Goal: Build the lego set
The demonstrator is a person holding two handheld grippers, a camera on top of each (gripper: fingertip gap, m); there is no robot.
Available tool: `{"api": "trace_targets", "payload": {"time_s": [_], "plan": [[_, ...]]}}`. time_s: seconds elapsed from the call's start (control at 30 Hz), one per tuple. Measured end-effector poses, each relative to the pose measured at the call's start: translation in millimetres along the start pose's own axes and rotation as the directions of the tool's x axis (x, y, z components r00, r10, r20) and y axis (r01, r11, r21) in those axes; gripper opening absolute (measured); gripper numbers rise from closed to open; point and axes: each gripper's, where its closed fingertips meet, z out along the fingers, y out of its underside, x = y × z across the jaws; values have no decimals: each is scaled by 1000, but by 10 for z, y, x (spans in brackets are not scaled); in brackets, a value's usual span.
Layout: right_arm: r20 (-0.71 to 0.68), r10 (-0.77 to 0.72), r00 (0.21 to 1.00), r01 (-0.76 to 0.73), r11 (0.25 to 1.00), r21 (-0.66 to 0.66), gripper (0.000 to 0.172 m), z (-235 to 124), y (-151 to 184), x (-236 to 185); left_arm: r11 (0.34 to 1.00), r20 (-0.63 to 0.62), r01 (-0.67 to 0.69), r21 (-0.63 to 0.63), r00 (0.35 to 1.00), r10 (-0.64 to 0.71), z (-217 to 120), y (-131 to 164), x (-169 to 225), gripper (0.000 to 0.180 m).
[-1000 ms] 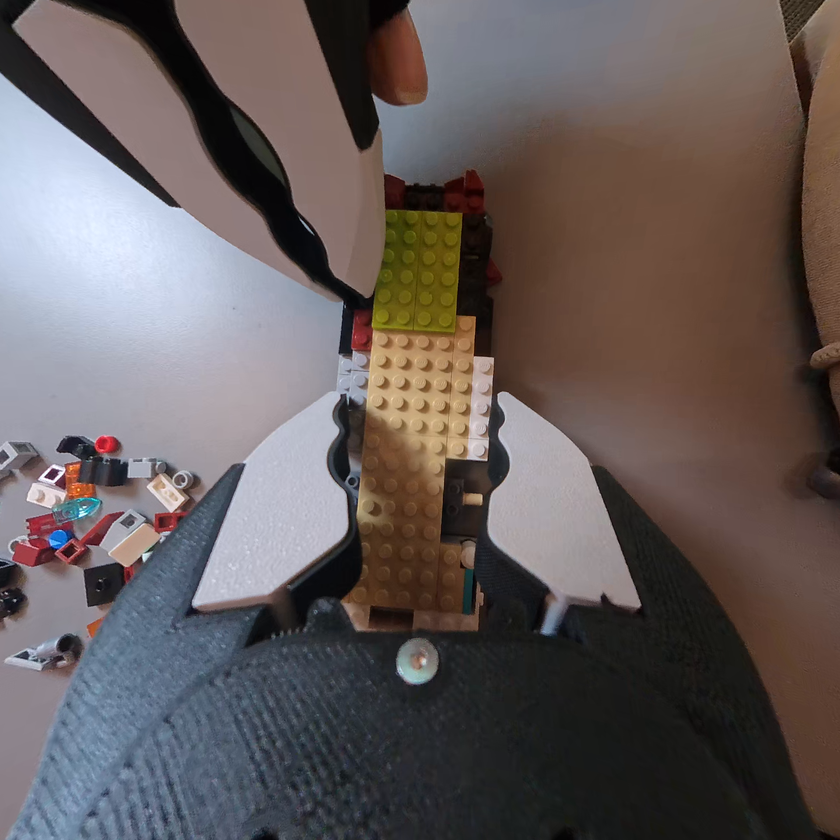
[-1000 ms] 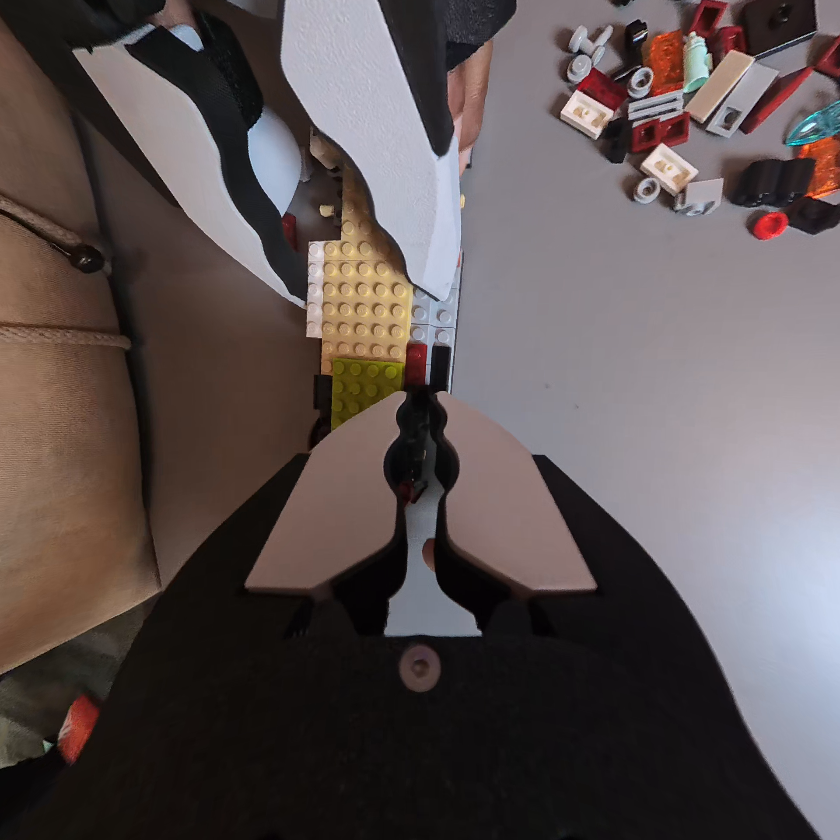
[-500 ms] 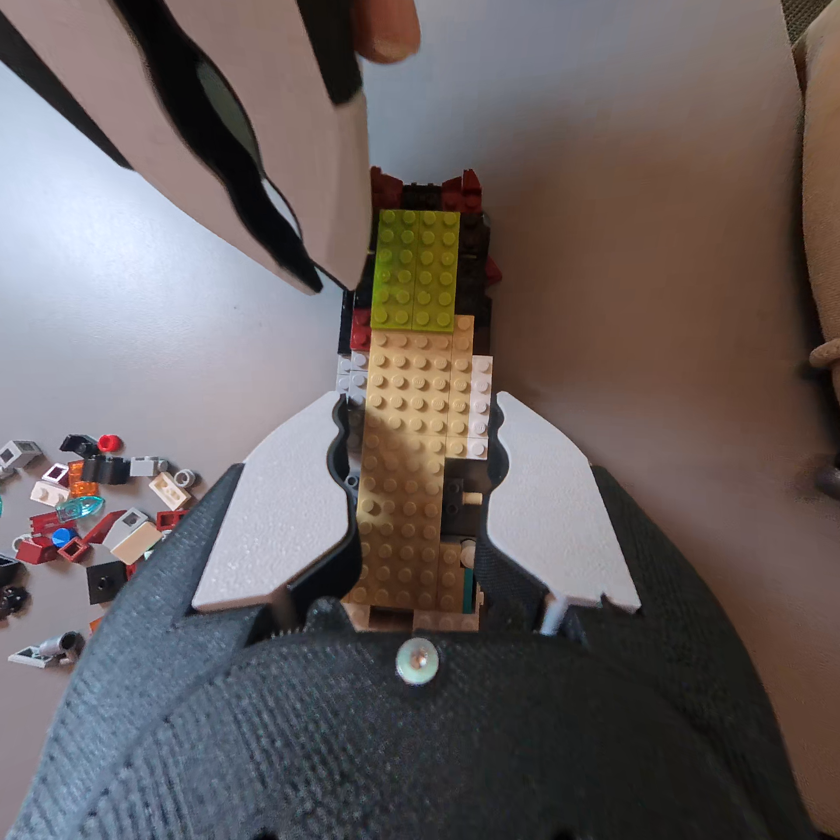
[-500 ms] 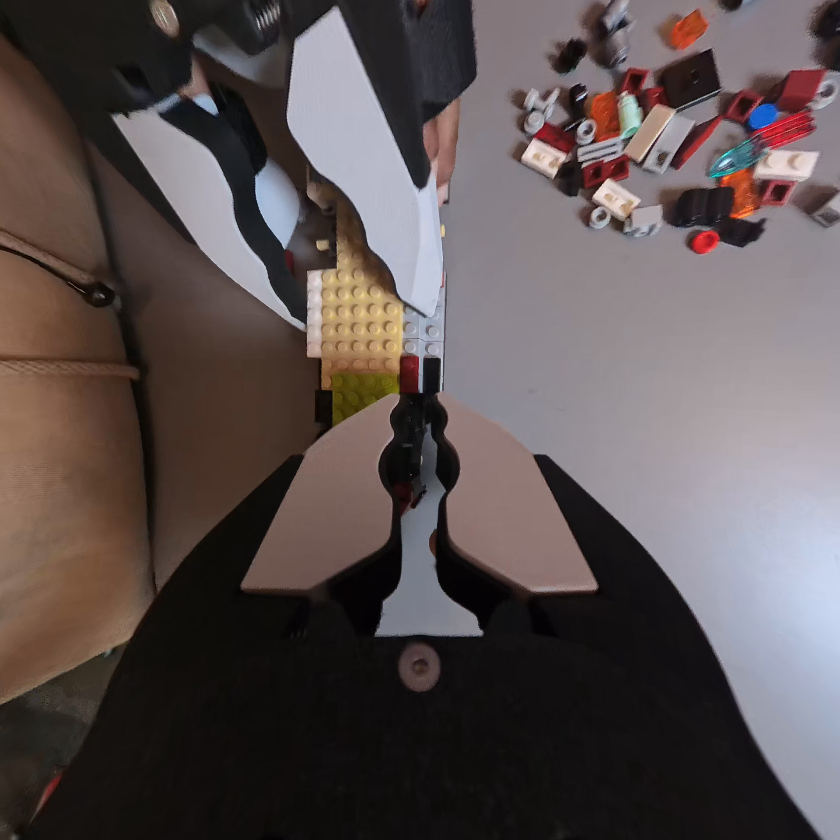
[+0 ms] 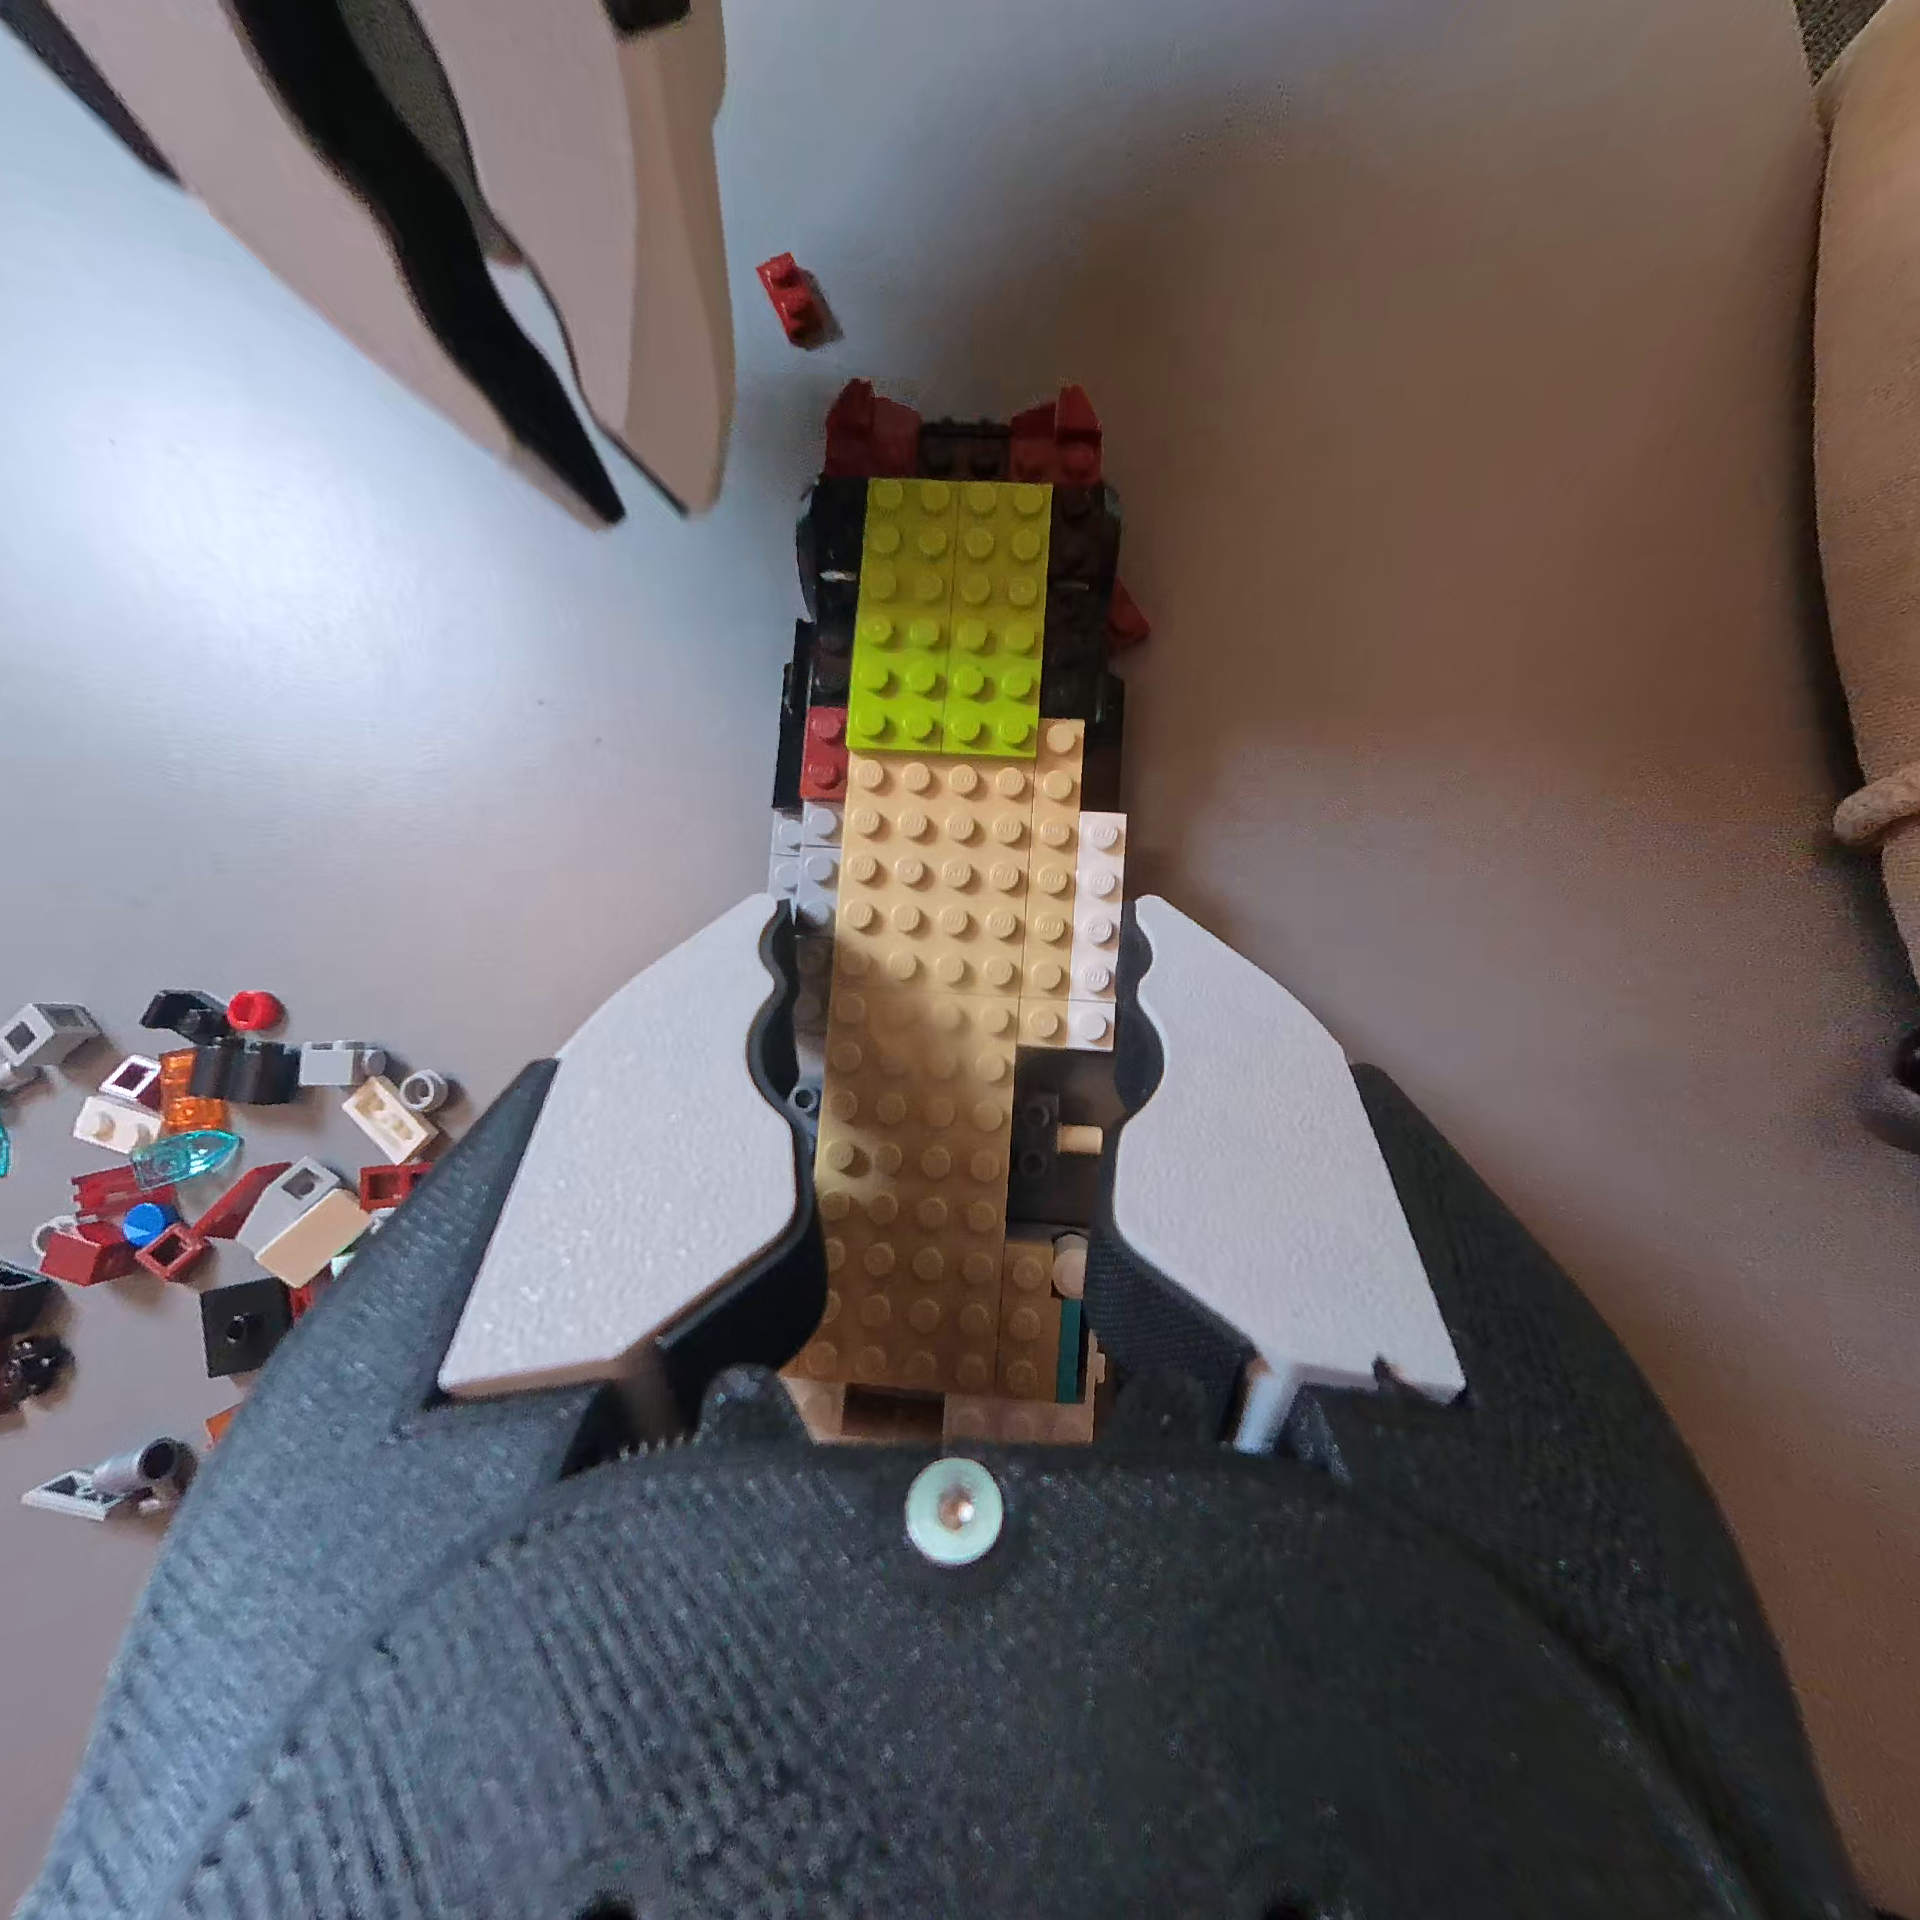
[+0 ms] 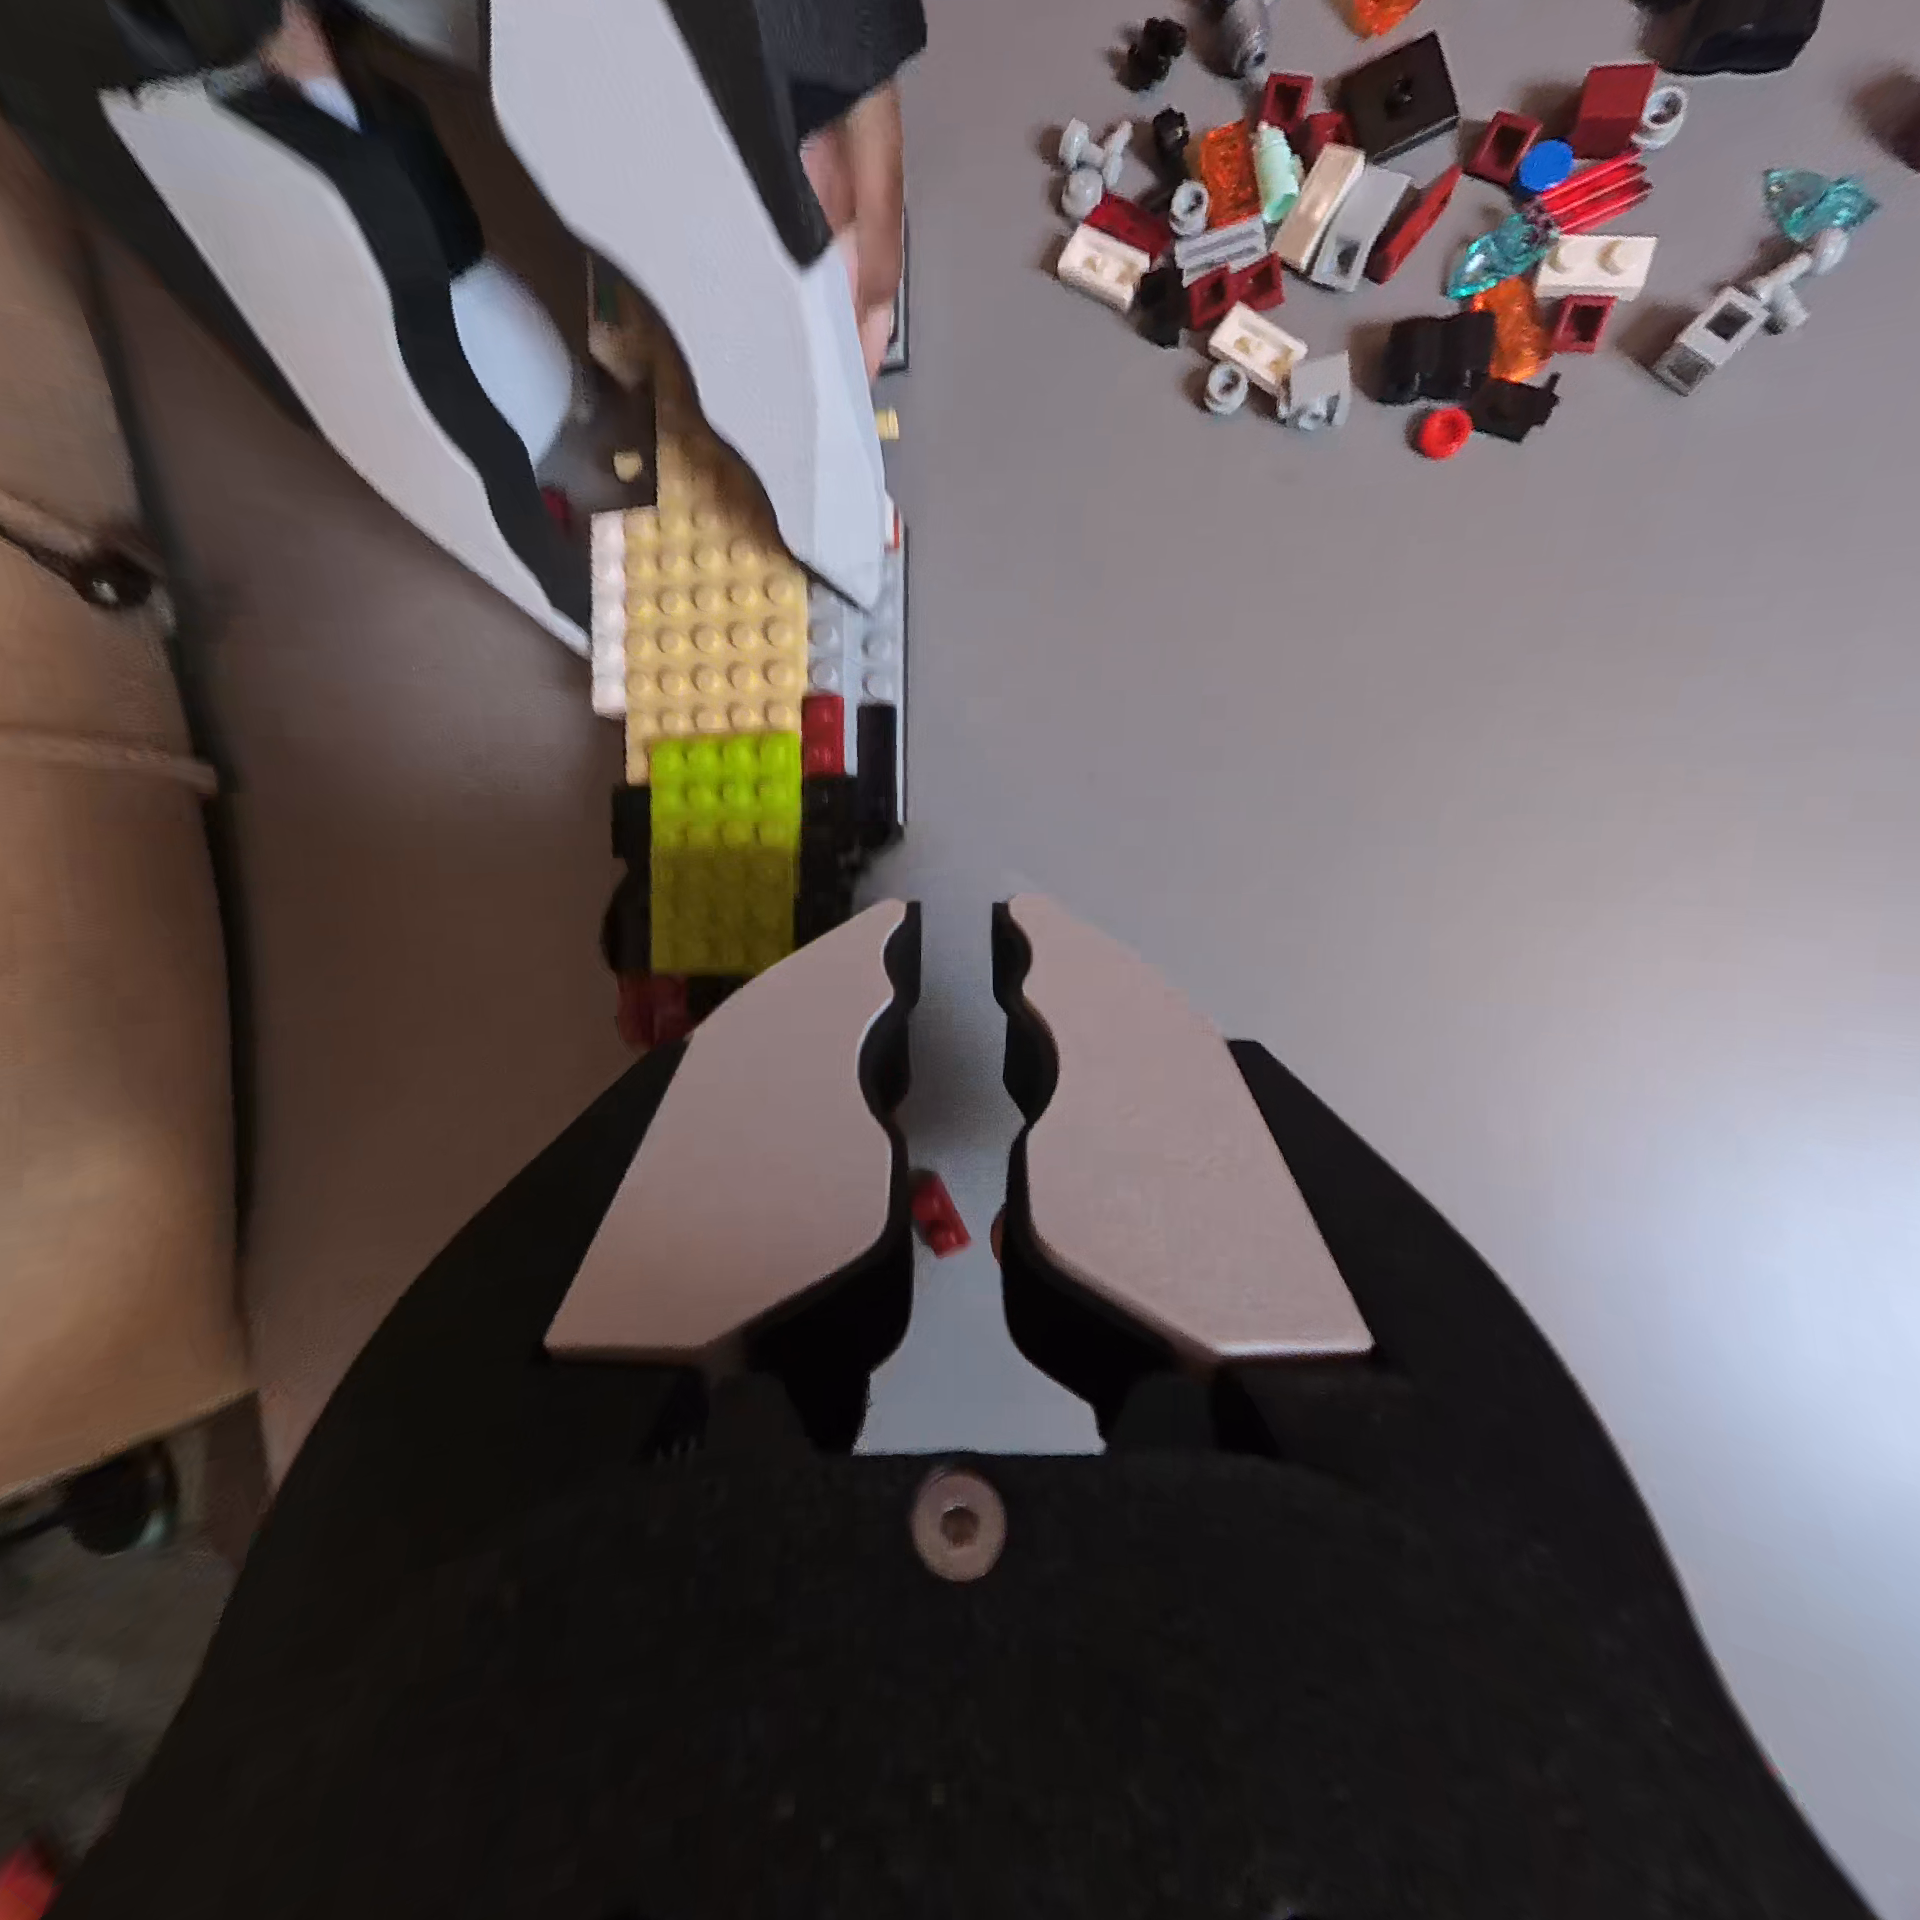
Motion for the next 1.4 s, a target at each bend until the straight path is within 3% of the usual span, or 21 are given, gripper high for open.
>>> {"api": "trace_targets", "payload": {"time_s": [0.13,0.47,0.77,1.07,1.23,1.4], "plan": [[-45,-156,987,153,985,-81,13,-198,364,-23,1000,2,1,1,1000,-1,1,-2,-3,60],[-127,-196,972,180,975,-130,13,-91,705,-50,1000,12,8,0,1000,-8,4,-10,-14,60],[-156,-152,976,136,985,-108,8,-82,703,-53,998,24,50,43,998,-51,-163,-29,-69,69],[-168,-135,977,135,991,-12,8,-210,509,-146,987,57,156,-29,986,-154,-478,498,-182,89],[-157,-138,978,147,988,45,8,-263,341,-201,988,55,128,-92,991,-123,-378,604,-146,77],[-172,-140,975,155,985,76,8,-293,253,-234,986,68,138,-90,989,-132,-360,592,-144,76]]}}
